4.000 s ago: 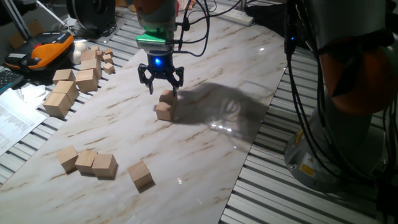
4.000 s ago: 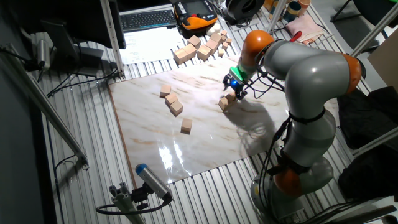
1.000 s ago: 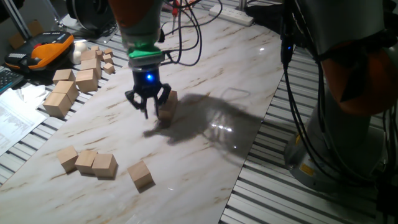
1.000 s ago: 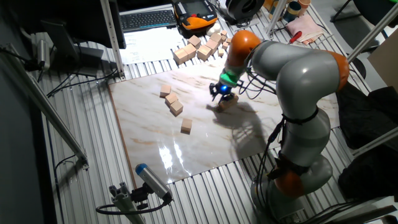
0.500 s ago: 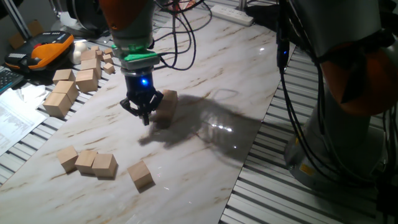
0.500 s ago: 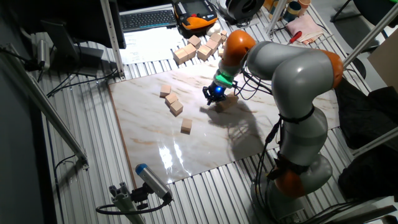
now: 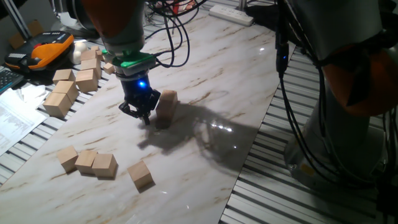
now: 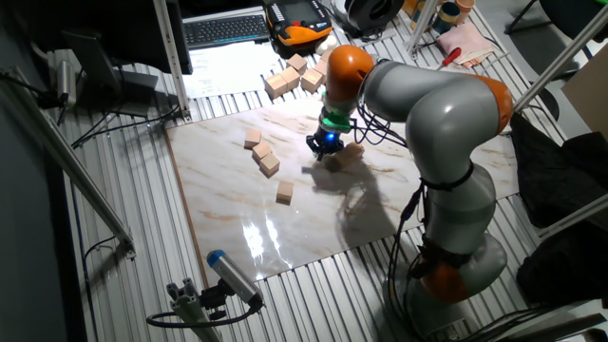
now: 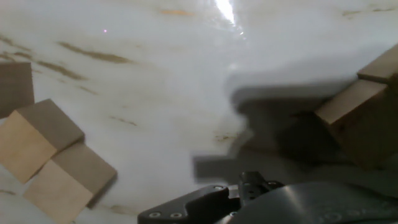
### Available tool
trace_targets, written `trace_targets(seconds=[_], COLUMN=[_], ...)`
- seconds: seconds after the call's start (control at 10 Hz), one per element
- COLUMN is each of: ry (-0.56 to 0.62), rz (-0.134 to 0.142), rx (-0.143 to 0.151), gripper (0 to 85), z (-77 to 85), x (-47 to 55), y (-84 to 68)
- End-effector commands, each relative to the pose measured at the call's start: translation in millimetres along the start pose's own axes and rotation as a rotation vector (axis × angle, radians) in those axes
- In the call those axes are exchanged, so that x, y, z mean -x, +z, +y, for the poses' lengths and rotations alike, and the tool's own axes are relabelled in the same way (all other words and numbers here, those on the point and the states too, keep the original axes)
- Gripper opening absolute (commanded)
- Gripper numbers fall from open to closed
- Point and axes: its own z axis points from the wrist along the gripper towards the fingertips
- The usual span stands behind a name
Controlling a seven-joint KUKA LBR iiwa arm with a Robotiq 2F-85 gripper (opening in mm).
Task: Stack the blocks into a pyramid shape
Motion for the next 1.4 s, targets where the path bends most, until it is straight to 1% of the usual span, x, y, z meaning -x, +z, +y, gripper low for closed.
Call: trace_targets(seconds=[0.0,0.1,0.2,0.3,0.4,0.5,0.6,0.7,0.8,0.9,1.0,1.1,1.2,1.3], ry=[0.012,0.007,-0.021,-0.037,-0.041,-0.025,-0.014,-0.015,-0.033,-0.016,0.005,0.024,0.056,0.082], rz=[-0.008,-0.027,-0.05,-0.062,-0.063,-0.049,-0.028,-0.006,0.039,0.049,0.044,0.024,-0.004,-0.031], rx=[-0.001,-0.024,-0.051,-0.051,-0.05,-0.033,-0.011,-0.006,0.0,0.001,0.003,-0.002,-0.011,-0.037], gripper=[0.0,0.0,0.0,0.0,0.0,0.0,0.0,0.0,17.0,17.0,17.0,34.0,51.0,51.0], z=[-0.1,-0.1,-0.1,-0.1,-0.1,-0.1,3.7,12.4,25.8,37.9,49.8,59.6,69.5,78.0], x=[0.0,0.0,0.0,0.0,0.0,0.0,-1.7,-5.3,-10.8,-19.9,-31.3,-41.5,-51.7,-61.9], y=[-0.2,-0.2,-0.2,-0.2,-0.2,-0.2,-3.2,-9.6,-18.5,-27.2,-33.6,-37.0,-38.6,-37.5])
